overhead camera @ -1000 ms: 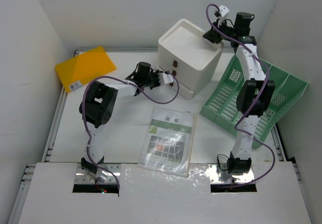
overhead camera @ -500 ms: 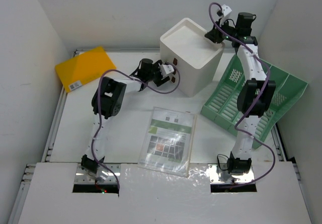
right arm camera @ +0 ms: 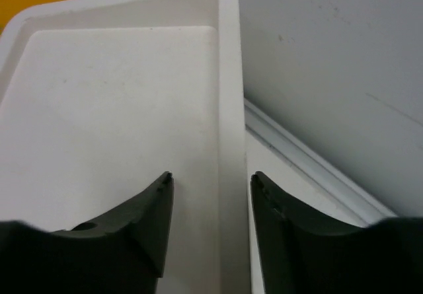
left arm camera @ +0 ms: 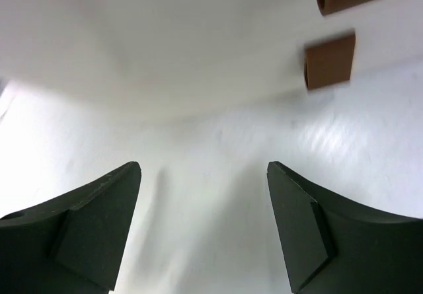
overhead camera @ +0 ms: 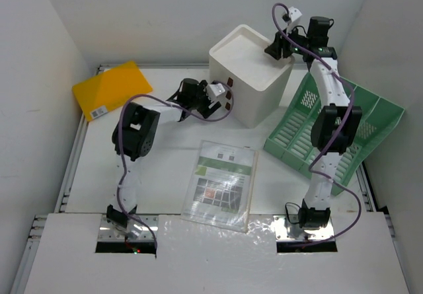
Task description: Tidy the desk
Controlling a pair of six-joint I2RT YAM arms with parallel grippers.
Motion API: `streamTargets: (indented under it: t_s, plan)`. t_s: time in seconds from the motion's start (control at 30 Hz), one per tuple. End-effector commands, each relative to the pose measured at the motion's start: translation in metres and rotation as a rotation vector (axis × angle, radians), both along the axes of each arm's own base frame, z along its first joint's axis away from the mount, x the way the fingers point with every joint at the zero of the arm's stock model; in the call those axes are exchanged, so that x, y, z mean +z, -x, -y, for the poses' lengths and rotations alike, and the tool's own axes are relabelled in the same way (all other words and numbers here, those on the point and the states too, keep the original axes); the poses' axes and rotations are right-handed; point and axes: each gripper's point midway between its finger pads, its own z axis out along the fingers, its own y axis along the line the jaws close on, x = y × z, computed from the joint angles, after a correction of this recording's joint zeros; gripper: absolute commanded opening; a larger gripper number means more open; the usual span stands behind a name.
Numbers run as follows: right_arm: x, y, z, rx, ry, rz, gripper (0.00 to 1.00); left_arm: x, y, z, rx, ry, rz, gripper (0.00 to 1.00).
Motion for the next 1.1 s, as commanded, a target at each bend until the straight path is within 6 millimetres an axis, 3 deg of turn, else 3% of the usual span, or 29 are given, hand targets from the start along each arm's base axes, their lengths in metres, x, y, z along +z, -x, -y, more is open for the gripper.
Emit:
streamTargets:
  t_s: [0.0,0.03,0.1,0.13,0.17,0.2,0.23,0.27,0.3,0.33,0.37,0.4,0.43,0.47,0.5,0.53,0.6,0.63,0.83,0.87,0.9,1.03,1.07]
  plan:
    - [0.023,0.024,0.002,-0.064,-0.004,-0.050,0.50,0.062,0.004,-0.028,0.093,-0.070,0.089,0.76]
    - [0.035,0.025,0.006,-0.105,-0.012,-0.043,0.60,0.081,0.006,-0.034,0.119,-0.077,0.111,0.76]
    - [0.077,0.036,0.020,-0.198,-0.008,0.015,0.67,0.088,0.012,-0.052,0.201,-0.117,0.079,0.76]
    - [0.090,0.042,0.024,-0.242,-0.030,0.011,0.71,0.107,0.016,-0.058,0.227,-0.112,0.094,0.76]
    - [0.120,0.058,0.034,-0.314,-0.030,0.047,0.72,0.108,0.022,-0.066,0.258,-0.134,0.070,0.76]
    - [0.135,0.069,0.036,-0.351,-0.056,0.050,0.73,0.111,0.028,-0.070,0.272,-0.134,0.052,0.76]
    - [0.132,0.079,0.039,-0.396,-0.091,0.011,0.75,0.130,0.036,-0.072,0.273,-0.119,0.067,0.76]
    - [0.159,0.104,0.045,-0.450,-0.113,0.043,0.75,0.125,0.050,-0.073,0.249,-0.128,0.024,0.76]
    - [0.159,0.119,0.045,-0.472,-0.131,0.023,0.75,0.127,0.059,-0.073,0.227,-0.127,0.004,0.76]
    - [0.130,0.133,0.041,-0.490,-0.157,-0.077,0.75,0.135,0.069,-0.074,0.210,-0.122,-0.007,0.76]
    - [0.120,0.151,0.035,-0.477,-0.166,-0.119,0.74,0.127,0.087,-0.074,0.176,-0.134,-0.084,0.76]
    - [0.132,0.186,0.019,-0.399,-0.194,-0.104,0.73,0.125,0.097,-0.074,0.165,-0.134,-0.118,0.76]
    - [0.079,0.205,0.002,-0.357,-0.197,-0.217,0.73,0.120,0.113,-0.076,0.144,-0.143,-0.172,0.77]
    - [0.065,0.223,-0.014,-0.312,-0.200,-0.244,0.73,0.118,0.121,-0.077,0.139,-0.142,-0.196,0.77]
    - [0.032,0.253,-0.021,-0.312,-0.186,-0.297,0.73,0.115,0.128,-0.078,0.130,-0.139,-0.212,0.78]
    - [0.017,0.269,-0.039,-0.274,-0.166,-0.318,0.73,0.111,0.140,-0.079,0.115,-0.134,-0.231,0.78]
    - [-0.016,0.300,-0.052,-0.265,-0.134,-0.380,0.72,0.118,0.149,-0.081,0.113,-0.114,-0.219,0.78]
    - [-0.028,0.313,-0.063,-0.257,-0.102,-0.402,0.72,0.112,0.157,-0.083,0.107,-0.112,-0.234,0.79]
    - [-0.106,0.375,-0.080,-0.288,0.026,-0.565,0.71,0.127,0.181,-0.078,0.078,-0.031,-0.249,0.79]
    - [-0.117,0.378,-0.078,-0.314,0.043,-0.573,0.71,0.127,0.184,-0.077,0.078,-0.020,-0.263,0.79]
    - [-0.143,0.389,-0.074,-0.340,0.059,-0.627,0.71,0.127,0.187,-0.076,0.073,-0.011,-0.271,0.79]
    - [-0.195,0.398,-0.070,-0.407,0.055,-0.710,0.73,0.119,0.195,-0.074,0.075,0.004,-0.318,0.79]
    - [-0.202,0.392,-0.075,-0.408,0.033,-0.706,0.73,0.117,0.196,-0.074,0.077,0.005,-0.325,0.79]
